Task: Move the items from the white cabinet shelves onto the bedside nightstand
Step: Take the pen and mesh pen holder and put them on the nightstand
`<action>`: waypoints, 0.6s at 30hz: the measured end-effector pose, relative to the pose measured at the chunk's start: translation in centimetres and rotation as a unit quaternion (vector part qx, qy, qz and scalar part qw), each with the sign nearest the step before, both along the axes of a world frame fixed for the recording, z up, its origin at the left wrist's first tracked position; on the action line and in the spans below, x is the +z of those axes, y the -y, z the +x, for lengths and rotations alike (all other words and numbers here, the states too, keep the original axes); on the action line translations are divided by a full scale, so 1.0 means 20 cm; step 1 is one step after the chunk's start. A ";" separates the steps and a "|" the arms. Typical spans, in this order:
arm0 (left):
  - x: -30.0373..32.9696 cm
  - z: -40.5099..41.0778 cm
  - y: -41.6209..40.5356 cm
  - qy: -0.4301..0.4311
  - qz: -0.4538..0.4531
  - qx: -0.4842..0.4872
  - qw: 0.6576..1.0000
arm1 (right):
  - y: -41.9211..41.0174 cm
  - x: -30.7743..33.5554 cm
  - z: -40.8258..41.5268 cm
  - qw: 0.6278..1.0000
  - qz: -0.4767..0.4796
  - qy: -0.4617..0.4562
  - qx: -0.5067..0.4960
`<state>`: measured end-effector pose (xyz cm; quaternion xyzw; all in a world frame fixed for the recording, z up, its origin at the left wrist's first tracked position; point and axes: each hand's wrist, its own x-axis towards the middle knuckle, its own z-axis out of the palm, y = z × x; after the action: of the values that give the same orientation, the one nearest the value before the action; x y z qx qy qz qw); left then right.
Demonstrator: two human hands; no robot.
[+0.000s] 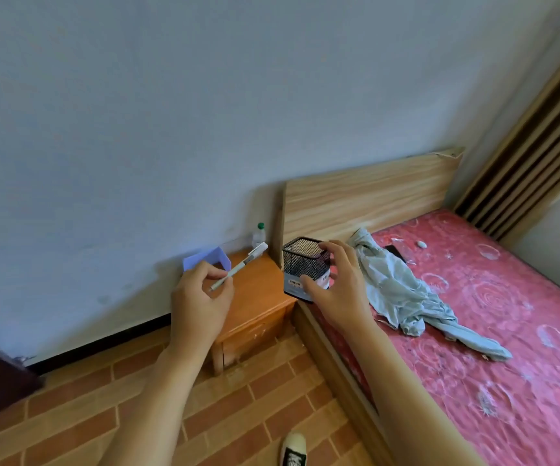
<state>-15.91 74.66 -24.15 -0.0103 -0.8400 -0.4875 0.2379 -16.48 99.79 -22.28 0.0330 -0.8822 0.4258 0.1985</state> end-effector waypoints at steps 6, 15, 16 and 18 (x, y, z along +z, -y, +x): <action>-0.06 -0.27 0.01 0.013 -0.001 0.021 1.000 | 0.03 -0.08 -0.37 0.999 -0.011 0.002 0.035; -0.08 -0.86 -0.05 0.029 -0.063 0.078 0.995 | -0.05 -0.19 -1.11 0.994 -0.046 0.027 0.096; -0.08 -0.93 -0.06 0.026 -0.069 0.083 0.994 | -0.06 -0.20 -1.19 0.993 -0.047 0.028 0.101; -0.08 -1.05 -0.08 0.018 -0.080 0.090 0.993 | -0.07 -0.21 -1.33 0.992 -0.051 0.032 0.109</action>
<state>-36.87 76.28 -25.66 0.0554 -0.8780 -0.3956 0.2636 -43.14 101.27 -26.42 0.1053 -0.8565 0.4899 0.1236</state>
